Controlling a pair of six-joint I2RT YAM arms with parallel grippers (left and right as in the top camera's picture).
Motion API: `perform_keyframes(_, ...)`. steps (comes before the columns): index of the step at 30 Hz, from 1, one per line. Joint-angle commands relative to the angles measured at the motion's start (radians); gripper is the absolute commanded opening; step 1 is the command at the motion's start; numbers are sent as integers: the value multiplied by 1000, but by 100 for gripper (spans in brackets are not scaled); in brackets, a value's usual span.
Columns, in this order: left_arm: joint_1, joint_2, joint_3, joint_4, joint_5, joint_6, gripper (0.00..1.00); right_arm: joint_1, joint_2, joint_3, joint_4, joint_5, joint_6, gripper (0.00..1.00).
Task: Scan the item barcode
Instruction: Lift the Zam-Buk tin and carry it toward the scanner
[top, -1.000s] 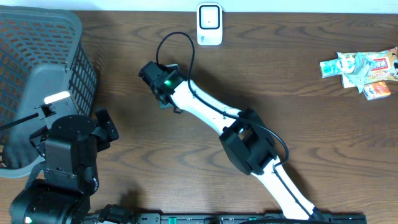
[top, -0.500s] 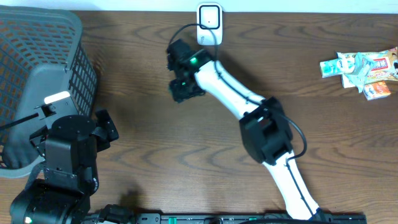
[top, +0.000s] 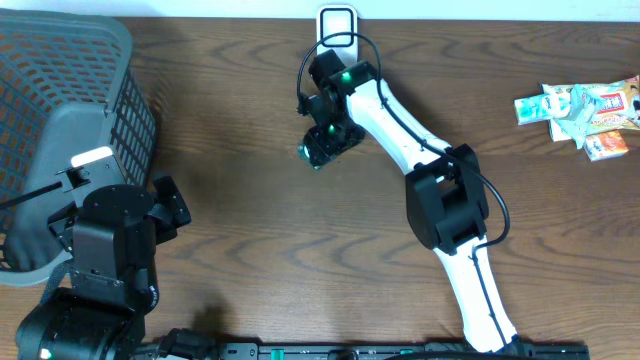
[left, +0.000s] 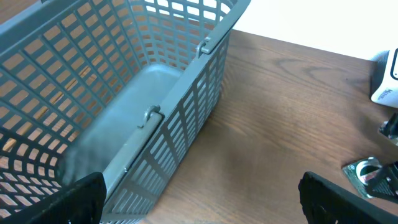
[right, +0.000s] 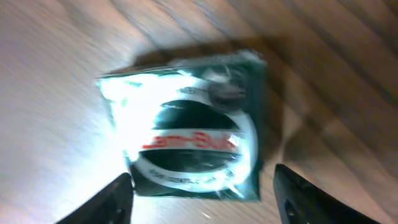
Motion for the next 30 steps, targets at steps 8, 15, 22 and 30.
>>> perform_keyframes(8,2,0,10,-2,-9,-2,98,-12,-126,-2,-33,153,328,86)
perform_keyframes(15,2,0,10,-2,-9,-2,98,10,-165,-2,42,-139,552,99)
perform_keyframes(22,2,0,10,-2,-9,-2,98,45,-157,-2,113,69,834,97)
perform_keyframes(30,2,0,10,-2,-8,-2,98,123,-104,-2,89,328,1175,99)
